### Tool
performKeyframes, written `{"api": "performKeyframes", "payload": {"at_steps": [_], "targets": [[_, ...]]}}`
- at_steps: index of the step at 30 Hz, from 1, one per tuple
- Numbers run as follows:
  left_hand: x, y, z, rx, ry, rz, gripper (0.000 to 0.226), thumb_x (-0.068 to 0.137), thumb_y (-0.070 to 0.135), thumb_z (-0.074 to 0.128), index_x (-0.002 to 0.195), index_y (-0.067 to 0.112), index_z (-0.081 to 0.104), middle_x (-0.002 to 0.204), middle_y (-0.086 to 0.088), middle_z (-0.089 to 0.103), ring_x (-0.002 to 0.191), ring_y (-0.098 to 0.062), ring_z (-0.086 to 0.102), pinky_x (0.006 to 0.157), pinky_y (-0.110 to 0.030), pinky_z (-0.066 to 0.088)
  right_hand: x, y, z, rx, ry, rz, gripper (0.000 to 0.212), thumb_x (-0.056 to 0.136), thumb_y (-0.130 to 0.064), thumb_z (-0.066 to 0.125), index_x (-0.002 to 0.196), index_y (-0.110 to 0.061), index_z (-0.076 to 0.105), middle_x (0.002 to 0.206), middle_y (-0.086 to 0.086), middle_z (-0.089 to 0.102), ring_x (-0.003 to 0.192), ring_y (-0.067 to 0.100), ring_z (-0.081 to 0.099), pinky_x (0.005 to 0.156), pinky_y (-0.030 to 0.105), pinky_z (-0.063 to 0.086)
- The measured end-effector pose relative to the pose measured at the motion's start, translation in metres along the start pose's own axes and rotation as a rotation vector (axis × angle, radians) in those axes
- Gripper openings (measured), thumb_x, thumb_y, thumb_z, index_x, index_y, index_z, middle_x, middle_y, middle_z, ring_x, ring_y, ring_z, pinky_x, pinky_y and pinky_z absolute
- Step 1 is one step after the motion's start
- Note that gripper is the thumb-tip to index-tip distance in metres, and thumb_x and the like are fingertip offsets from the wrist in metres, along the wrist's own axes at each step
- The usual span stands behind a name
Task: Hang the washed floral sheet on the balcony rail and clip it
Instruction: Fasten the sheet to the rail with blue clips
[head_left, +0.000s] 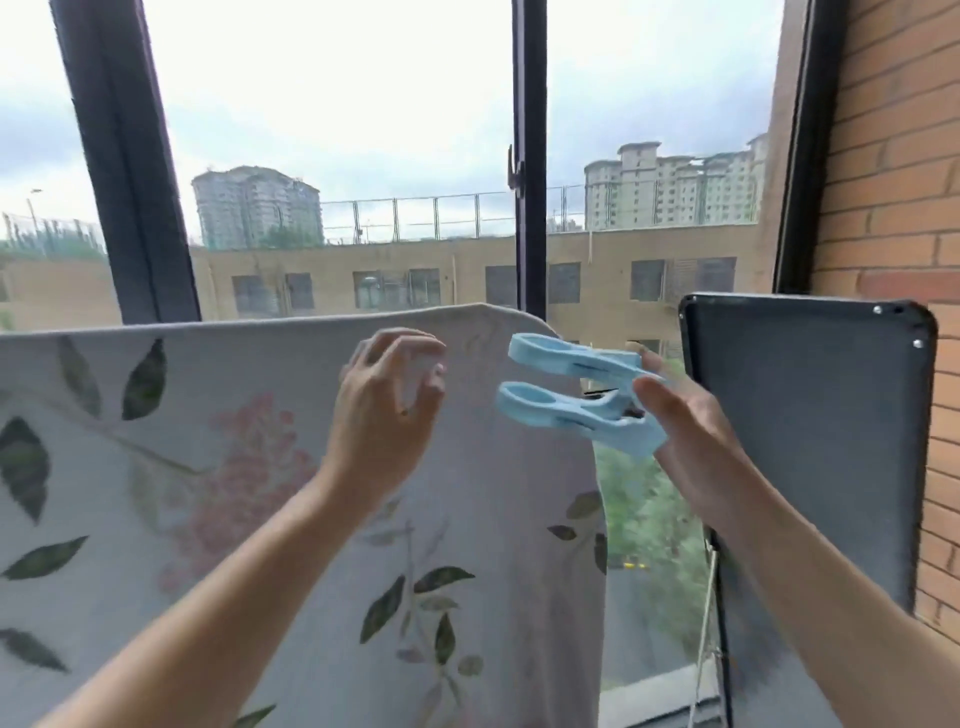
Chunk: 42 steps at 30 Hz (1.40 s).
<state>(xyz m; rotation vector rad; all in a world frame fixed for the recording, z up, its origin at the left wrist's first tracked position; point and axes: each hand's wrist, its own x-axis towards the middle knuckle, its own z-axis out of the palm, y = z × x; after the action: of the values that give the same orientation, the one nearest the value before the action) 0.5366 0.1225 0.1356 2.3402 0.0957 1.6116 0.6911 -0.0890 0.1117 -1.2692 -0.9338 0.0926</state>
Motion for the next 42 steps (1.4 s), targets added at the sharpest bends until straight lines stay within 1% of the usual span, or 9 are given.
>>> {"api": "performKeyframes", "payload": {"at_steps": [2,5,8,13,16,20,25,29,42], "targets": [[0.031,-0.02,-0.021,0.279,0.063,0.069,0.029,0.084,0.028,0.048,0.107,0.015,0.06,0.117,-0.002,0.057,0.112,-0.02,0.049,0.095,-0.036,0.032,0.022,-0.027,0.007,-0.124,0.007,-0.091,0.107,0.052,-0.078,0.068,0.139,-0.02,0.044,0.131,0.003,0.058,0.117,0.019,0.056,0.102,0.042,0.043],[0.064,-0.048,-0.036,0.57,0.011,0.014,0.028,0.091,0.029,0.046,0.11,0.013,0.058,0.115,-0.009,0.058,0.107,-0.03,0.052,0.097,-0.045,0.033,0.049,-0.064,0.023,-0.311,0.004,-0.179,0.104,0.056,-0.075,0.06,0.142,-0.021,0.039,0.136,0.001,0.053,0.11,0.01,0.057,0.08,0.013,0.048],[0.069,-0.062,-0.038,0.742,0.01,0.029,0.047,0.089,0.036,0.034,0.067,0.01,0.066,0.062,-0.014,0.064,0.055,-0.031,0.061,0.061,-0.035,0.048,0.068,-0.09,0.04,-0.426,-0.035,-0.234,0.094,0.066,-0.064,0.066,0.143,-0.019,0.037,0.119,-0.004,0.06,0.092,0.001,0.062,0.065,0.008,0.048],[0.07,-0.066,-0.035,0.791,0.129,0.078,0.05,0.081,0.032,0.035,0.042,0.01,0.056,0.037,-0.007,0.051,0.029,-0.025,0.049,0.048,-0.02,0.026,0.09,-0.135,0.067,-0.728,-0.124,-0.438,0.074,0.073,-0.04,0.077,0.136,-0.015,0.048,0.098,-0.02,0.056,0.074,-0.01,0.057,0.056,0.004,0.044],[0.073,-0.073,-0.032,0.782,0.135,0.088,0.05,0.081,0.031,0.033,0.041,0.01,0.056,0.037,-0.006,0.051,0.03,-0.025,0.048,0.048,-0.021,0.027,0.106,-0.159,0.087,-0.911,-0.229,-0.511,0.066,0.072,-0.034,0.077,0.13,-0.012,0.056,0.116,-0.01,0.059,0.066,-0.027,0.05,0.062,-0.004,0.037],[0.075,-0.078,-0.031,0.774,0.158,0.089,0.049,0.08,0.029,0.034,0.04,0.01,0.055,0.035,-0.006,0.05,0.029,-0.025,0.046,0.047,-0.021,0.033,0.126,-0.178,0.11,-1.129,-0.374,-0.503,0.065,0.069,-0.042,0.078,0.127,-0.019,0.058,0.122,-0.012,0.057,0.093,-0.017,0.048,0.07,-0.012,0.028],[0.075,-0.08,-0.031,0.773,0.166,0.084,0.048,0.079,0.029,0.034,0.041,0.011,0.055,0.036,-0.005,0.05,0.03,-0.024,0.047,0.047,-0.022,0.038,0.148,-0.19,0.135,-1.228,-0.473,-0.443,0.06,0.068,-0.047,0.077,0.121,-0.024,0.063,0.115,-0.021,0.061,0.084,-0.019,0.051,0.069,-0.003,0.033],[0.075,-0.078,-0.032,0.772,0.182,0.099,0.047,0.079,0.029,0.033,0.042,0.011,0.056,0.038,-0.005,0.052,0.031,-0.024,0.048,0.048,-0.023,0.039,0.161,-0.196,0.152,-1.283,-0.523,-0.354,0.049,0.072,-0.044,0.075,0.116,-0.025,0.065,0.07,-0.036,0.056,0.058,-0.023,0.049,0.05,0.0,0.033],[0.076,-0.08,-0.032,0.76,0.209,0.104,0.049,0.08,0.029,0.032,0.041,0.012,0.057,0.036,-0.004,0.05,0.03,-0.022,0.047,0.048,-0.022,0.037,0.178,-0.186,0.176,-1.361,-0.633,-0.201,0.046,0.07,-0.052,0.073,0.112,-0.033,0.068,0.113,-0.02,0.066,0.103,0.004,0.06,0.096,0.031,0.048]]}}
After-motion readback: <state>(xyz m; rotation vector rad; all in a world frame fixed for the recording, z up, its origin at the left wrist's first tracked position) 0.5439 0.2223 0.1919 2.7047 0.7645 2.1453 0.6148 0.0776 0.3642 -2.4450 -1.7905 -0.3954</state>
